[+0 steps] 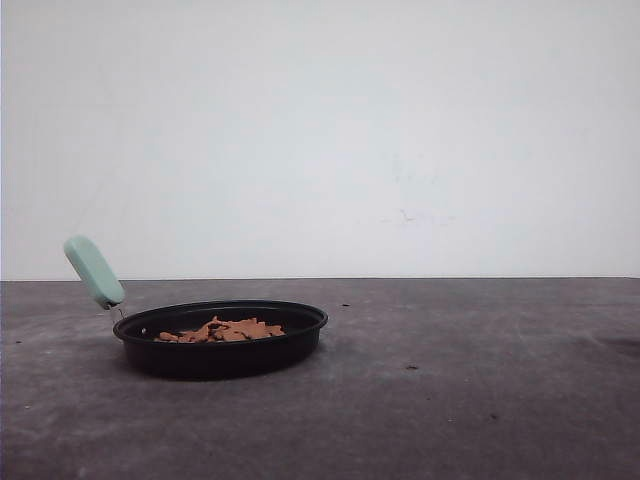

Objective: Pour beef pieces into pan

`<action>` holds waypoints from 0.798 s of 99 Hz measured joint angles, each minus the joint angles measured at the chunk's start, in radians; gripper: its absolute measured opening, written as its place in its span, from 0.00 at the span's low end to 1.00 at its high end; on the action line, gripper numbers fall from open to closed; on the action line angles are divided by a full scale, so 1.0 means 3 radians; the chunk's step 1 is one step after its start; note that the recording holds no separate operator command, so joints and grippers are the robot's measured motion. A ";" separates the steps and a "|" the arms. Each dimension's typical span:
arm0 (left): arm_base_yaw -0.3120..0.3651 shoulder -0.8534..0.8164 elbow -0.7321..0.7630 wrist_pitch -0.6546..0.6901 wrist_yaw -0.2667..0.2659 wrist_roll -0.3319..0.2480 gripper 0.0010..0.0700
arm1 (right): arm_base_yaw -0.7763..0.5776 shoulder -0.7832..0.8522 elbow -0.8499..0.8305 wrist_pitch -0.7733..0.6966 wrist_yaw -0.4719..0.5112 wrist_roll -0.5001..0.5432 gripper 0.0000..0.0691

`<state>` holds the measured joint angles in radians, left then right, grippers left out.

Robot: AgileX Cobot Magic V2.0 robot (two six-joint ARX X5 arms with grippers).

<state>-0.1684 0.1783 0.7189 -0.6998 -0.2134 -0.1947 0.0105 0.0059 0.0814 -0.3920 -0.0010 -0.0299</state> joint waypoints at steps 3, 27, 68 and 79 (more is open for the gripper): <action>0.0000 0.0000 0.0000 0.0000 0.0000 0.0000 0.03 | 0.0000 0.0000 0.0000 0.0000 0.0001 0.0000 0.00; 0.0000 0.0000 0.0000 0.0000 0.0000 0.0000 0.03 | 0.0000 0.0000 0.0000 0.0000 0.0001 0.0000 0.00; 0.0000 0.0000 0.0000 0.0000 0.0000 0.0000 0.03 | 0.0000 0.0000 0.0000 0.0000 0.0001 0.0000 0.00; 0.0000 0.0000 0.0000 0.0000 -0.0004 0.0029 0.03 | 0.0000 0.0000 0.0000 0.0000 0.0001 0.0000 0.00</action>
<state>-0.1684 0.1783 0.7189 -0.6998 -0.2146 -0.1860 0.0105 0.0059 0.0814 -0.3920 -0.0006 -0.0299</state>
